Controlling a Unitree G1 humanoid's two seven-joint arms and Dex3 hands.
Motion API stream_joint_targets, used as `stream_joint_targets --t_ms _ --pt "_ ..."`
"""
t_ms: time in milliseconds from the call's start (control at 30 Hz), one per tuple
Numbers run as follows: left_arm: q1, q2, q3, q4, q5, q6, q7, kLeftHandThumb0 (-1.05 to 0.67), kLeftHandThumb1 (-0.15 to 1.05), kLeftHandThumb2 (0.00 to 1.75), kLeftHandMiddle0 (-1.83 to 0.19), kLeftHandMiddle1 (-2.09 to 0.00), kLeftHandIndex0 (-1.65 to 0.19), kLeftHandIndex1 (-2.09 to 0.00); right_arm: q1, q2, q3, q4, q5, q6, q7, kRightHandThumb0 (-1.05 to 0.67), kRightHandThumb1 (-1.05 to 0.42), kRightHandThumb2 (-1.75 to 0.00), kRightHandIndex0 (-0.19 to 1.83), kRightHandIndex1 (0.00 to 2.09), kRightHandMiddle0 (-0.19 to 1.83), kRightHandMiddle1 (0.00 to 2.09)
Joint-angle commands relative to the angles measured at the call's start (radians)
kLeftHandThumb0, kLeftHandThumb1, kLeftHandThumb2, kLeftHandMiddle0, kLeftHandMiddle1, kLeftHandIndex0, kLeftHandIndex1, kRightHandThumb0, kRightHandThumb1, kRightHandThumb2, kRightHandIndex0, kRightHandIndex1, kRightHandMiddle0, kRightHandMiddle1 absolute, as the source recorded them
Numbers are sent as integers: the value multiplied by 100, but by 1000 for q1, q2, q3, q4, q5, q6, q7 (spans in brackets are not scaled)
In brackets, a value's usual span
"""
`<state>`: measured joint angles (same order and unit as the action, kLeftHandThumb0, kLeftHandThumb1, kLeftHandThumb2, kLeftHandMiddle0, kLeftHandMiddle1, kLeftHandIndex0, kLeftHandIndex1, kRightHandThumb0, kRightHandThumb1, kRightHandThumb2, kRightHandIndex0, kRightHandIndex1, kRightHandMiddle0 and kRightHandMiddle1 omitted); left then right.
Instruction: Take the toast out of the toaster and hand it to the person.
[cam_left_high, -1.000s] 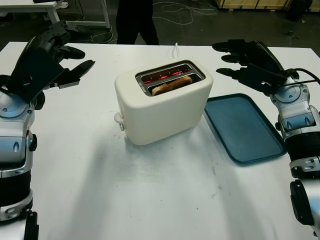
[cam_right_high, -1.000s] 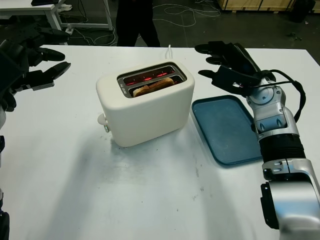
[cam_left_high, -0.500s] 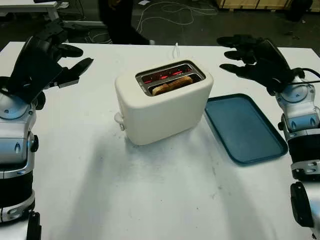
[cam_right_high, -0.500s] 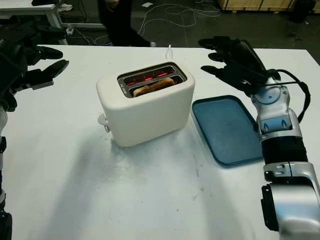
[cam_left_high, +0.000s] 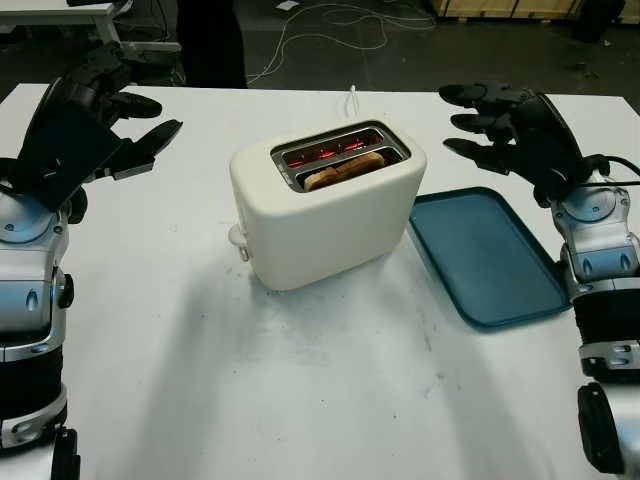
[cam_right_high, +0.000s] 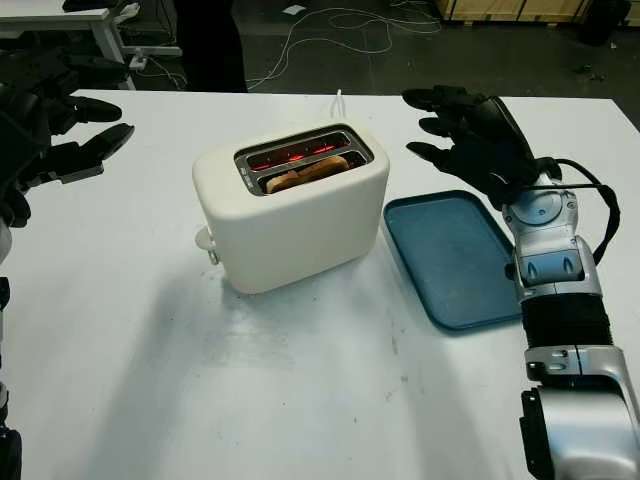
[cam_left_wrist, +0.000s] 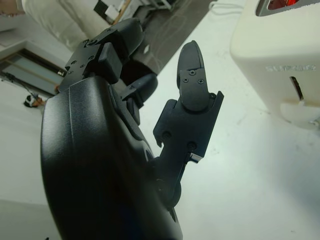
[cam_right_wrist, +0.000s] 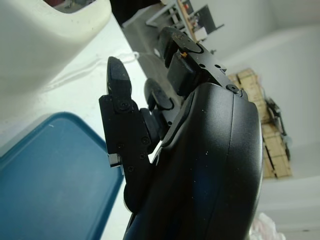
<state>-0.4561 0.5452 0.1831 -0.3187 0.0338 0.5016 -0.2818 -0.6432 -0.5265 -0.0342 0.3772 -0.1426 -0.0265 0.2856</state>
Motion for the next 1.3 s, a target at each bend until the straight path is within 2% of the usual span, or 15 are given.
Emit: stream_joint_targets --t_ms 0,633,1267 --pt "14 2 10 -3 -8 -12 -1 -25 80 48 -12 -107 -23 -75 15 9 -9 -21 6 26 -12 -15 -92 -18 59 0 55 0" --pt "19 11 4 -11 3 3 -5 -24 82 43 -12 -104 -24 -71 8 10 -1 -17 10 14 -6 -12 -92 -17 56 1 53 1" --pt "13 7 1 -15 1 8 -4 -24 83 41 -13 -101 -26 -68 13 14 -4 -66 12 80 -4 -9 -92 -18 56 0 53 1"
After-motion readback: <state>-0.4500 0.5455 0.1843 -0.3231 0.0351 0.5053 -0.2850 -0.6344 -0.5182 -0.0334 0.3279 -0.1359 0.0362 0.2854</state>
